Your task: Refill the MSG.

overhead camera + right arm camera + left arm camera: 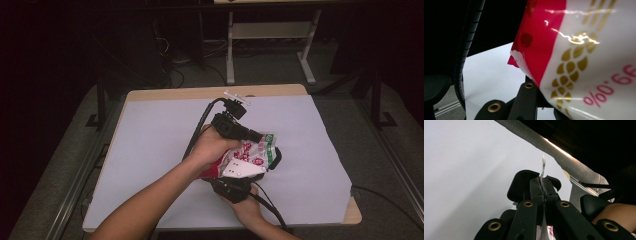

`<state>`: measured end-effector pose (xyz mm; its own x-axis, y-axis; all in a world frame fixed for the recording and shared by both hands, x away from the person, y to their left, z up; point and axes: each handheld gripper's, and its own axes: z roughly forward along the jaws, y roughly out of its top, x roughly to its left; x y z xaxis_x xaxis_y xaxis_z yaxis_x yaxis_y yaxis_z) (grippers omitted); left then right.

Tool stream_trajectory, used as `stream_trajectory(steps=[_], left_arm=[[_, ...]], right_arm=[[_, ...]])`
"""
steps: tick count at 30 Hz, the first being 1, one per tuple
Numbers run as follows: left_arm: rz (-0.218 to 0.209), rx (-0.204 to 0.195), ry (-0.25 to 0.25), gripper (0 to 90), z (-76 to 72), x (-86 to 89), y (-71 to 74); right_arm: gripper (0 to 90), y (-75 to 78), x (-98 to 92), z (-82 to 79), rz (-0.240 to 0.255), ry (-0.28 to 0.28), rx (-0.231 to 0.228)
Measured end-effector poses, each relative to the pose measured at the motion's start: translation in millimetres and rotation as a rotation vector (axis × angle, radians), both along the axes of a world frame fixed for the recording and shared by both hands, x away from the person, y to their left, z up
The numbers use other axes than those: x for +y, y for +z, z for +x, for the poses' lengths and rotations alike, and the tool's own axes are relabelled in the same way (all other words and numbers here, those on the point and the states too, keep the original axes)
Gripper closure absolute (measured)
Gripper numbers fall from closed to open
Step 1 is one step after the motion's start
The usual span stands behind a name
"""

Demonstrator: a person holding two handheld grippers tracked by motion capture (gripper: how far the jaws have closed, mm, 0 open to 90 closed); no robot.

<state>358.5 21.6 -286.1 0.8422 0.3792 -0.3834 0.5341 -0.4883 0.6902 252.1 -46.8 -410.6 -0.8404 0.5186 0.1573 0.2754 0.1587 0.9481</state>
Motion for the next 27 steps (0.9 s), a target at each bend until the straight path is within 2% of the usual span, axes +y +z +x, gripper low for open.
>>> stream_trajectory(steps=[10,27], left_arm=[[-0.005,-0.002,-0.009,89.9,-1.0,4.0,2.3],[-0.053,-0.004,-0.027,89.9,-4.5,11.7,8.8]], right_arm=[[90.0,1.1,0.5,-0.4,-0.008,0.007,-0.009],[90.0,0.9,0.2,0.6,-0.022,-0.001,-0.003]])
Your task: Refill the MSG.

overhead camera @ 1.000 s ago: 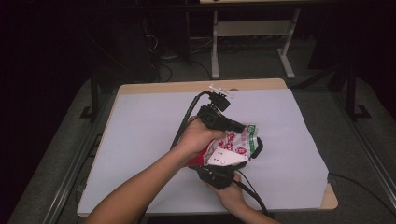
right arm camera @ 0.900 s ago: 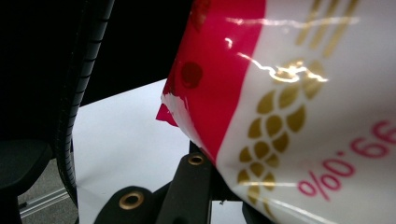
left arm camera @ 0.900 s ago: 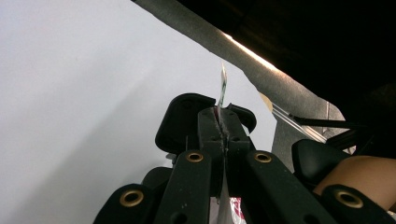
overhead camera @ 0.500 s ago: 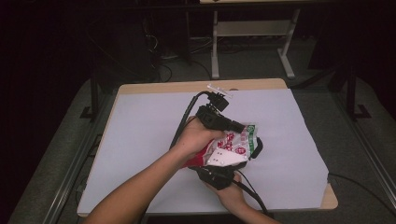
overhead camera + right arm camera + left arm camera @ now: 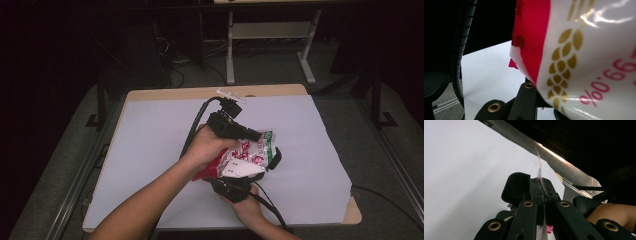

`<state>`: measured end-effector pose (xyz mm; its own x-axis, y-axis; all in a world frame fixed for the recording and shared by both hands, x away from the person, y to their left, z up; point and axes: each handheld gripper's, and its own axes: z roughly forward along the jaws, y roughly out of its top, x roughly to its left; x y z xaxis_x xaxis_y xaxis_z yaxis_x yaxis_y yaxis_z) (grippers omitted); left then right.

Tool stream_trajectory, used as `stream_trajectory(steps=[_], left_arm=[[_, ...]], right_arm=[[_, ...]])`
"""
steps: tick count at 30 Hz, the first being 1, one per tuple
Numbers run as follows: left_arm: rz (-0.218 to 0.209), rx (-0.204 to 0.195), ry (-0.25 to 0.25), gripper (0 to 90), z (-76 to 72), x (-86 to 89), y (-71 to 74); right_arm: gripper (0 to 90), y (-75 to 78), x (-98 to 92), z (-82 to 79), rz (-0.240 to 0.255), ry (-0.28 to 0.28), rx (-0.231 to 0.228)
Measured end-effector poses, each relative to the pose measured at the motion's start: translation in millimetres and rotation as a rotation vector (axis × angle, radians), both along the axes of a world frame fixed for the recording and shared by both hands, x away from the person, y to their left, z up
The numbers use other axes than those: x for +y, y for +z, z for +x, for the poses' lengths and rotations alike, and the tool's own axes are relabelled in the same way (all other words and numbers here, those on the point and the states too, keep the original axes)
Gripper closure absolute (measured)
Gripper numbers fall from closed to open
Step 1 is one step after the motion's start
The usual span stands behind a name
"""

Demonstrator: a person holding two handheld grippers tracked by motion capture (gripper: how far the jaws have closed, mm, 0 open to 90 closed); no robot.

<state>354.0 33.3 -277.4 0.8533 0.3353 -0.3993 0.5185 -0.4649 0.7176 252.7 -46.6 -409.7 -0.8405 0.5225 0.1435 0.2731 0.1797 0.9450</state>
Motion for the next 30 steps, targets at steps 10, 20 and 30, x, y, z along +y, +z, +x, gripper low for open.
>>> stream_trajectory(steps=[10,20,30], left_arm=[[-0.046,0.015,-0.016,89.9,-1.1,9.0,2.7],[-0.082,0.02,-0.039,89.9,-2.1,15.7,7.4],[-0.1,0.018,-0.049,89.9,-2.1,22.0,11.7]], right_arm=[[90.0,-1.6,2.0,0.2,-0.004,-0.002,0.006],[90.0,-2.2,1.1,1.9,-0.014,-0.022,0.022],[90.0,-2.3,-0.2,2.6,-0.018,-0.035,0.032]])
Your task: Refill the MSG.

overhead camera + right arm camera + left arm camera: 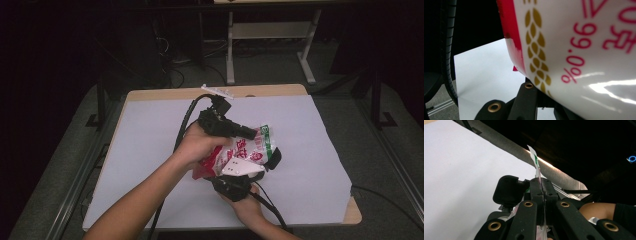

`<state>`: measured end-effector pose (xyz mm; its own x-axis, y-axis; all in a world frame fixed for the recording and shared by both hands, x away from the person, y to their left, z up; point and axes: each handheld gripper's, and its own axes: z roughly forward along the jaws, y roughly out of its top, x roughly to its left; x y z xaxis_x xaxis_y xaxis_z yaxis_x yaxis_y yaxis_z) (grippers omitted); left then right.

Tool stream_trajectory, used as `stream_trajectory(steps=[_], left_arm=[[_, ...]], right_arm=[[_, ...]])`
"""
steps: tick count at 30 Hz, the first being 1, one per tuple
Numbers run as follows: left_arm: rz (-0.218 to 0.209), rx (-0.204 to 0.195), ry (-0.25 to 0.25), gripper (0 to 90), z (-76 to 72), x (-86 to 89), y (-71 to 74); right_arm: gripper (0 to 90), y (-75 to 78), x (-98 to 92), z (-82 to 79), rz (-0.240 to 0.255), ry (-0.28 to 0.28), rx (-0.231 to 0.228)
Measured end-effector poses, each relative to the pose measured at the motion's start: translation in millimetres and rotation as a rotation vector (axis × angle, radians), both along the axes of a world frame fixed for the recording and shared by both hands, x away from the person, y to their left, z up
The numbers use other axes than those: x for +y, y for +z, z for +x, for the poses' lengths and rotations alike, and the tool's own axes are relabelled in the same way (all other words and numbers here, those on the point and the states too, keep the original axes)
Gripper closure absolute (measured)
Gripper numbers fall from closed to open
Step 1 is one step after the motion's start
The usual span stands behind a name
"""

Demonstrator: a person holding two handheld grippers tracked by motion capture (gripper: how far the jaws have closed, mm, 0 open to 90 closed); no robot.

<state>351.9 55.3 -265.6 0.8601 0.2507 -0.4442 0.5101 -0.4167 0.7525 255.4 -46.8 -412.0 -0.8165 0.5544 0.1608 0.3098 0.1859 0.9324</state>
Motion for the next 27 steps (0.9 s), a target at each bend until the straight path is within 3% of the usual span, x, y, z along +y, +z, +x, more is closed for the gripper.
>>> stream_trajectory(steps=[12,27], left_arm=[[-0.031,-0.008,0.01,89.9,-1.9,11.8,6.6],[-0.112,-0.053,0.027,89.9,-6.8,37.3,12.7]], right_arm=[[90.0,0.8,-1.7,1.3,-0.011,-0.026,0.001],[90.0,2.9,-6.0,1.5,-0.016,-0.054,-0.003]])
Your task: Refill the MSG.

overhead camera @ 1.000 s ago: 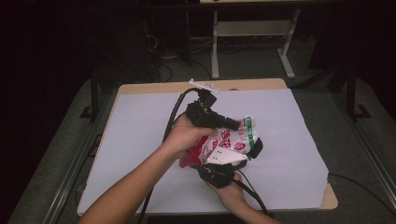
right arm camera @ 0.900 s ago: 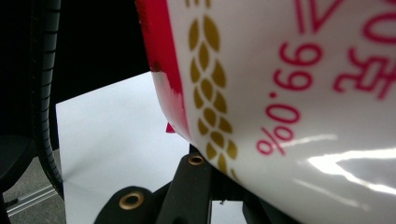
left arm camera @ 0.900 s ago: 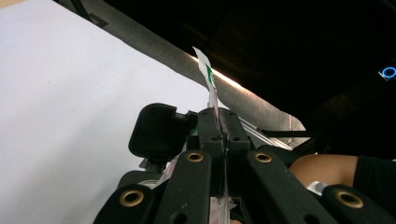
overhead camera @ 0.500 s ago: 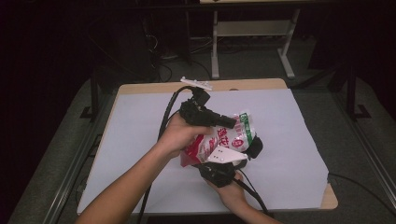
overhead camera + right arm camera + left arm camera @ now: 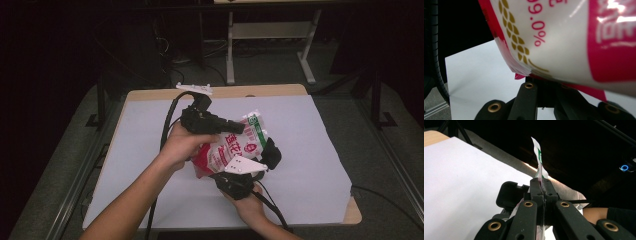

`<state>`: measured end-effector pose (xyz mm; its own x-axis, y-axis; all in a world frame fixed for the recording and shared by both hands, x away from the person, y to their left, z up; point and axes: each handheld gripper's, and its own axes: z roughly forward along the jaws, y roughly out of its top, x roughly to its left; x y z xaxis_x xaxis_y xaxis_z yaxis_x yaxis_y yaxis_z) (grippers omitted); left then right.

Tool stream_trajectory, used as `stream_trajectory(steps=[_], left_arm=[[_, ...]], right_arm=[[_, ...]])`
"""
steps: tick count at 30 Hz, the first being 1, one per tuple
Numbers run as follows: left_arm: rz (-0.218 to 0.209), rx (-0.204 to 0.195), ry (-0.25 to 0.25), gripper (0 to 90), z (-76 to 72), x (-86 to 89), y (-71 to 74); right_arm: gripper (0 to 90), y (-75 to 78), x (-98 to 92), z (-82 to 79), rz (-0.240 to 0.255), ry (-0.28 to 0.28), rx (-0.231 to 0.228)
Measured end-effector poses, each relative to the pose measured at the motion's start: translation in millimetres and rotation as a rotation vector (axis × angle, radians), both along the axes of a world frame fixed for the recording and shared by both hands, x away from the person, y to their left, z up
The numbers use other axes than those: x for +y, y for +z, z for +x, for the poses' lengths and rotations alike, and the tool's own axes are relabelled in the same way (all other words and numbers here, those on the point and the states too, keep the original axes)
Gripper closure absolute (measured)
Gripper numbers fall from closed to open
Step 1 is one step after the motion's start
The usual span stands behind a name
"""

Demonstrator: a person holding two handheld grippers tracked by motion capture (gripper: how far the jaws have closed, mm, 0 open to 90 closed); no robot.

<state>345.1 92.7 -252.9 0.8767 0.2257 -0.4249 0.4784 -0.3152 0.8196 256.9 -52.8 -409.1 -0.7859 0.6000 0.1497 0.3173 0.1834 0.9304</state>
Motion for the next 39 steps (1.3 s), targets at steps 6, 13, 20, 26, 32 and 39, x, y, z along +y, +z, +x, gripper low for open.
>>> stream_trajectory(steps=[6,13,20,26,32,39], left_arm=[[-0.016,-0.018,0.005,90.0,-0.4,5.4,2.5],[-0.035,-0.03,0.007,90.0,-2.5,8.4,4.4],[-0.052,-0.044,0.019,89.9,-3.5,12.4,4.7],[-0.082,-0.062,0.027,90.0,-4.8,16.7,4.0],[-0.11,-0.086,0.032,90.0,-7.2,23.1,1.9],[-0.144,-0.097,0.049,90.0,-6.8,33.7,-0.3]], right_arm=[[90.0,1.1,-2.3,0.0,0.001,-0.007,-0.006],[90.0,3.7,-8.3,0.6,0.005,-0.021,-0.001],[90.0,4.5,-10.7,0.9,0.005,-0.031,0.005],[90.0,4.7,-13.8,2.0,0.008,-0.042,0.01],[90.0,5.4,-16.6,2.8,-0.005,-0.039,0.008],[90.0,8.9,-21.6,3.1,-0.01,-0.036,0.014]])
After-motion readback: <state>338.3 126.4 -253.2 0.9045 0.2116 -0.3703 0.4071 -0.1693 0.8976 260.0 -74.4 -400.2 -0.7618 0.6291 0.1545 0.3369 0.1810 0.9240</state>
